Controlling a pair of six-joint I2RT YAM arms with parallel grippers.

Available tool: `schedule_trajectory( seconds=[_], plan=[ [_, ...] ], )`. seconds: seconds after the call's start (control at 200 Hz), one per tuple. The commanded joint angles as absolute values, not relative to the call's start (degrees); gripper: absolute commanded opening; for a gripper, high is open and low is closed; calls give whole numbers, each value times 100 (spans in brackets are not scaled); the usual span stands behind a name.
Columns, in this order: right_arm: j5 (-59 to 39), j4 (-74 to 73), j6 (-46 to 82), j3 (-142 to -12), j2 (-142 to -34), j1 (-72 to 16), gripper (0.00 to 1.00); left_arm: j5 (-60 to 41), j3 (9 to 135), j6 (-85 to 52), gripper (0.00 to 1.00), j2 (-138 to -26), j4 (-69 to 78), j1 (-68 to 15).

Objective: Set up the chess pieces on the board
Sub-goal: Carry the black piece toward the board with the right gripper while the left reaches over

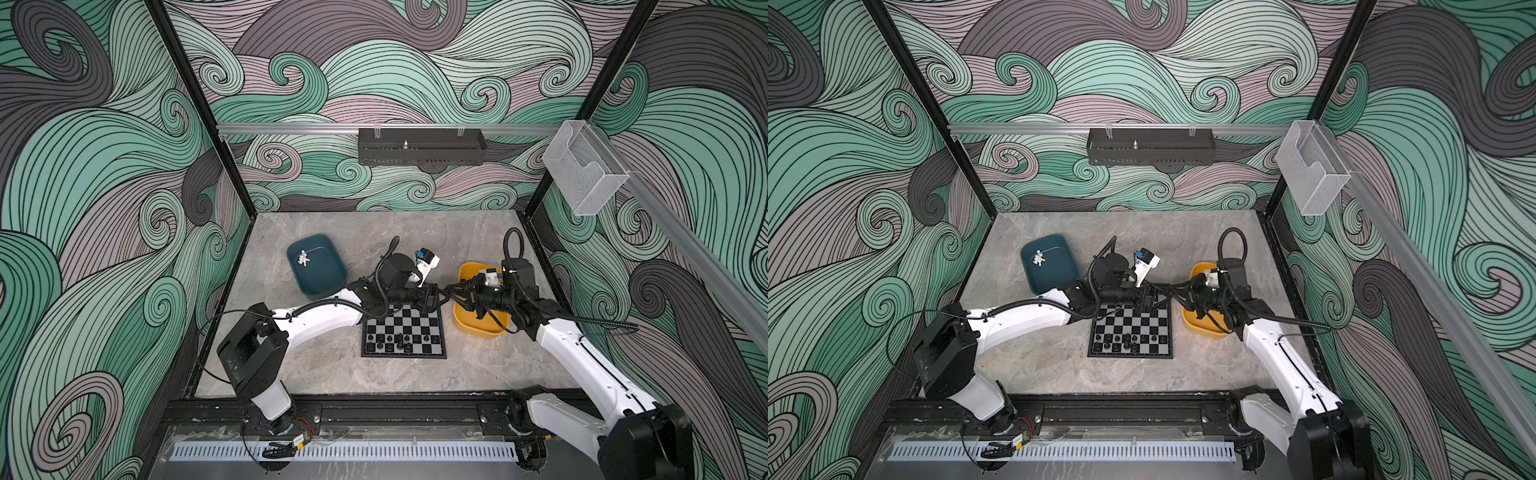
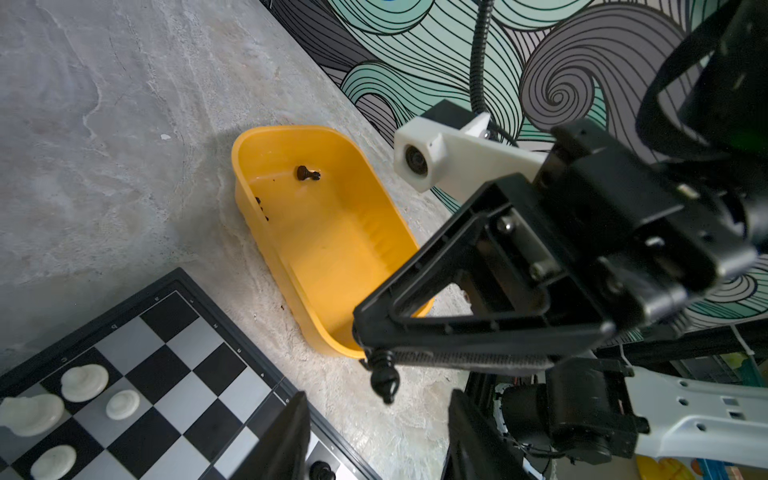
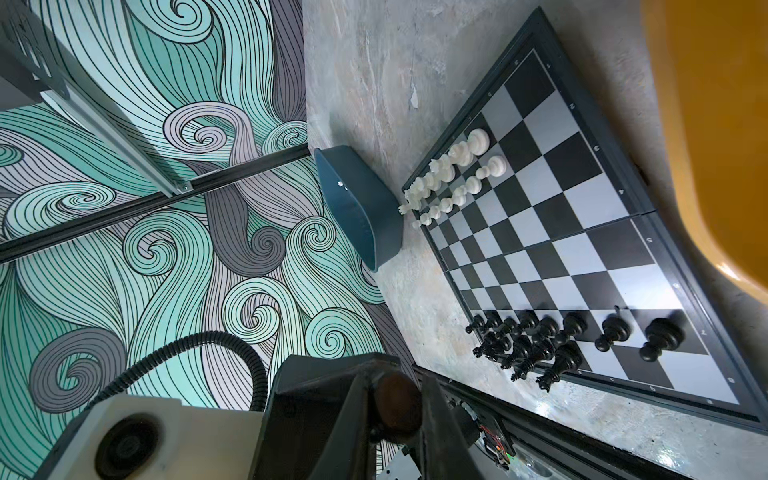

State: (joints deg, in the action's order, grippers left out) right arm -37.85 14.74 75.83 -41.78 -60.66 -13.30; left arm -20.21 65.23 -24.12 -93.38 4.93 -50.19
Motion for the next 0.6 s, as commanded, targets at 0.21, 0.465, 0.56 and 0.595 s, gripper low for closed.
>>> schedule_trajectory(
  seconds=[0.21, 0.465, 0.56, 0.595],
  plan=[
    [-4059, 1143, 7911, -4160, -5953, -1385, 12, -2065, 7033, -2363, 28, -9545, 378, -5052],
    [-4132, 844, 8161, -4083, -5881, -1400, 12, -2052, 7092, -2513, 7, -9598, 342, -5050],
    [-4130, 812, 8188, -4094, -5828, -1438, 12, -2009, 7123, -2575, 4, -9596, 378, -5043],
    [-4131, 856, 8174, -4117, -5810, -1457, 12, -1992, 7136, -2595, 1, -9593, 382, -5040]
  ],
)
